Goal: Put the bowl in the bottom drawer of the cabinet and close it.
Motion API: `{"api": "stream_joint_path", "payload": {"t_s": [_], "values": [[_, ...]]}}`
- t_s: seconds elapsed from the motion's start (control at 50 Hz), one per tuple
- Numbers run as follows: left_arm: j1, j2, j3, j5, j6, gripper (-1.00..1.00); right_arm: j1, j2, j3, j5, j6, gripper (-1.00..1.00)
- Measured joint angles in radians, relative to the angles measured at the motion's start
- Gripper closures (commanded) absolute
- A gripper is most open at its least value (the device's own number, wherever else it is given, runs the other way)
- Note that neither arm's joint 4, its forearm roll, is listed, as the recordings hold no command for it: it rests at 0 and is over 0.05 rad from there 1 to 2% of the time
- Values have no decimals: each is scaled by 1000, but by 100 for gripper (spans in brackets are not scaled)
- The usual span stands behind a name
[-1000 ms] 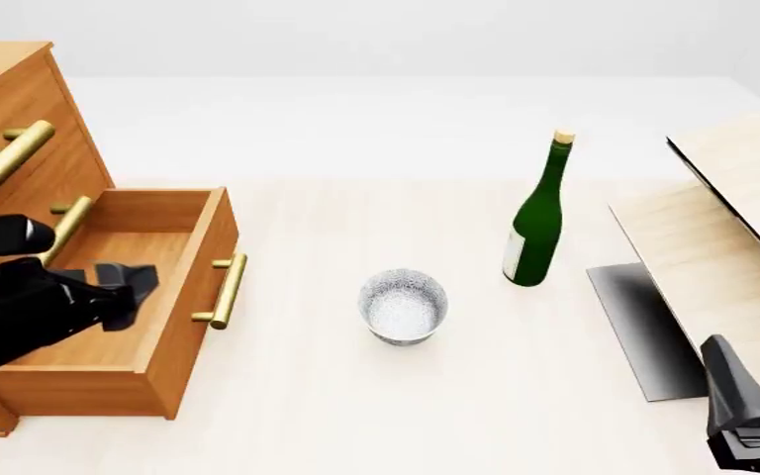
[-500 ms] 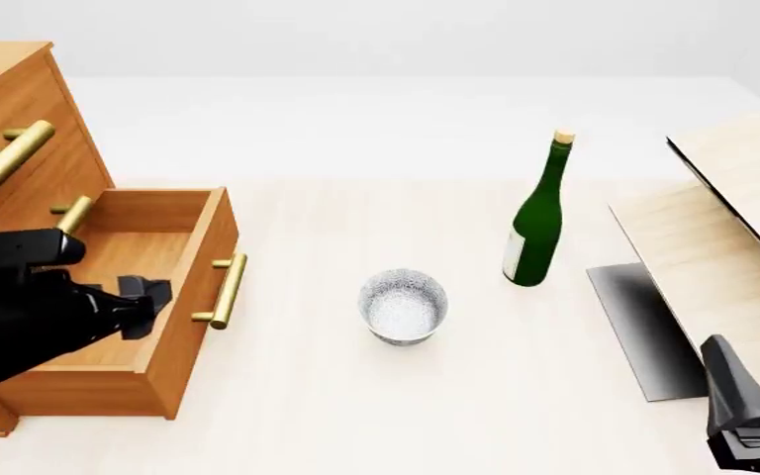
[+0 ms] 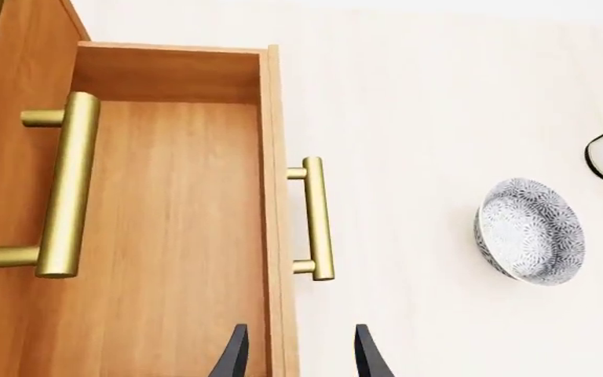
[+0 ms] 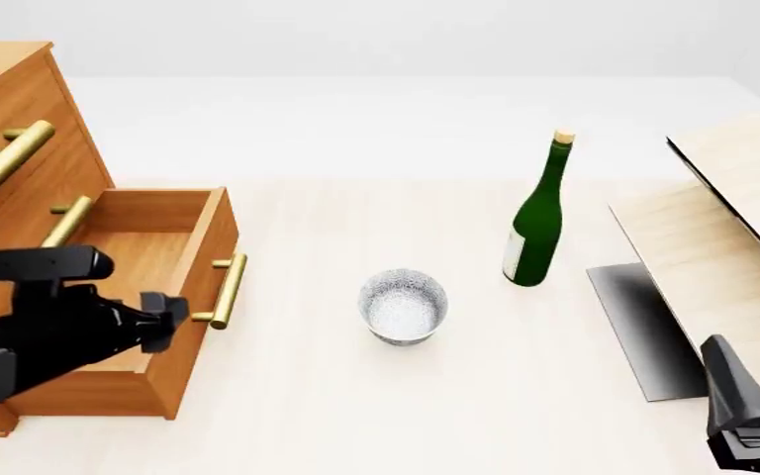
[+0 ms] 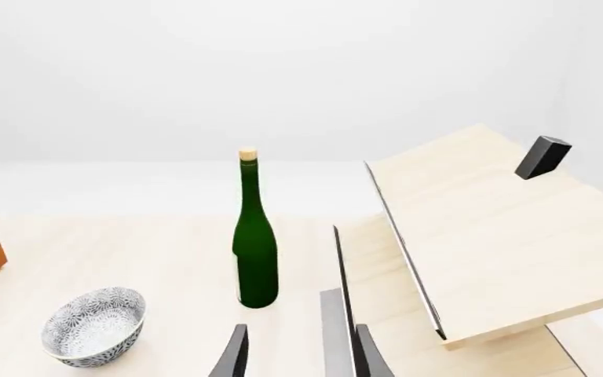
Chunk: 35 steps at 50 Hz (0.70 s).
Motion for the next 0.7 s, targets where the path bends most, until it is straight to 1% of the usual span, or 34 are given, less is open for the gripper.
{"api": "stream_joint_path", "payload": {"t_s": [0.42,0.7], "values": [[-2,52,36,-45,-7,-100,0,0,0,0,0,-100],[-16,92,55,-75,-24,-100,0,0,0,0,0,-100]]}}
